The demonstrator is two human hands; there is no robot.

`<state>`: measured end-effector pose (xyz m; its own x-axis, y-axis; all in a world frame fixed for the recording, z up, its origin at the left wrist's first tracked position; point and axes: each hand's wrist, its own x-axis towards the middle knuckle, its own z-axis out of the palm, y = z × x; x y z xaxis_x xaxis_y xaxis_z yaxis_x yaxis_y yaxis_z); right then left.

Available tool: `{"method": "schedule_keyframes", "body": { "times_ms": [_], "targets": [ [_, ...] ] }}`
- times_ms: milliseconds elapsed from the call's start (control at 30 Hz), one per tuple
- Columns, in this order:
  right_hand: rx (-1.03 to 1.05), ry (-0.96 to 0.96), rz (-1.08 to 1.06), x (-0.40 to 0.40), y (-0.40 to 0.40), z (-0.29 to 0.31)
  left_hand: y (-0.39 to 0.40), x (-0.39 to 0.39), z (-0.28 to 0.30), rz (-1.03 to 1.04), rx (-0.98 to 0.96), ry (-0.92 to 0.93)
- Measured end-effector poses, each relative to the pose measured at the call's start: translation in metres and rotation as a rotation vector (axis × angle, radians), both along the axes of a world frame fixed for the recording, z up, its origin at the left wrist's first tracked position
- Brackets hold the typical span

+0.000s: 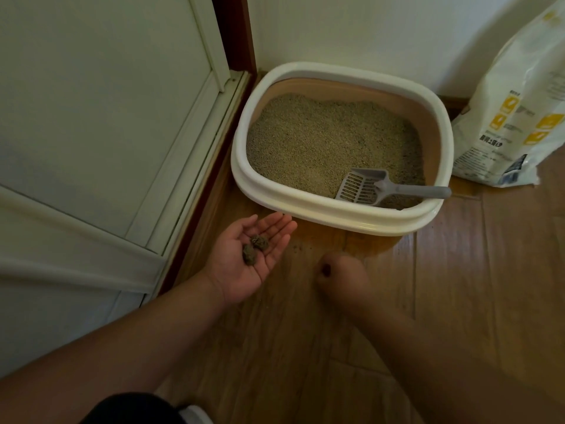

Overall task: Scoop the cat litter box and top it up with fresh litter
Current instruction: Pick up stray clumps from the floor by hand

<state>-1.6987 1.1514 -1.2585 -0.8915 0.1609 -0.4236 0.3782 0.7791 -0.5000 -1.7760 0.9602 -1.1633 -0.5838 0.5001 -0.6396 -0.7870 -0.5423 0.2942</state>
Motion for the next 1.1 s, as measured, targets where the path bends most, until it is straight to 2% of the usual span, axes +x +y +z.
{"method": "schedule_keyframes", "body": {
  "times_ms": [200, 333, 567, 800, 967, 1033, 1100],
  "targets": [
    [0.013, 0.093, 0.018, -0.045, -0.006, 0.0, 0.0, -0.009, -0.002, 0.025, 0.009, -0.004],
    [0.038, 0.071, 0.132, -0.064, -0.014, -0.009, -0.002, -0.014, -0.002, 0.039, 0.018, -0.001],
    [0.161, 0.098, 0.242, -0.059, -0.03, -0.022, -0.005, -0.015, -0.003, 0.046, 0.009, -0.007],
    [0.155, 0.056, 0.249, -0.054, -0.035, -0.015, -0.007, -0.014, 0.0, 0.051, 0.01, -0.003],
    [0.081, 0.02, 0.162, -0.043, -0.016, 0.006, -0.005, -0.009, 0.002, 0.05, 0.016, -0.008],
    [0.004, 0.107, 0.062, -0.036, -0.004, 0.025, -0.004, -0.007, 0.002, 0.049, 0.0, -0.009],
    [-0.09, 0.275, -0.067, -0.032, 0.005, 0.052, 0.0, -0.004, 0.001, 0.053, -0.003, -0.013]
  ]
}}
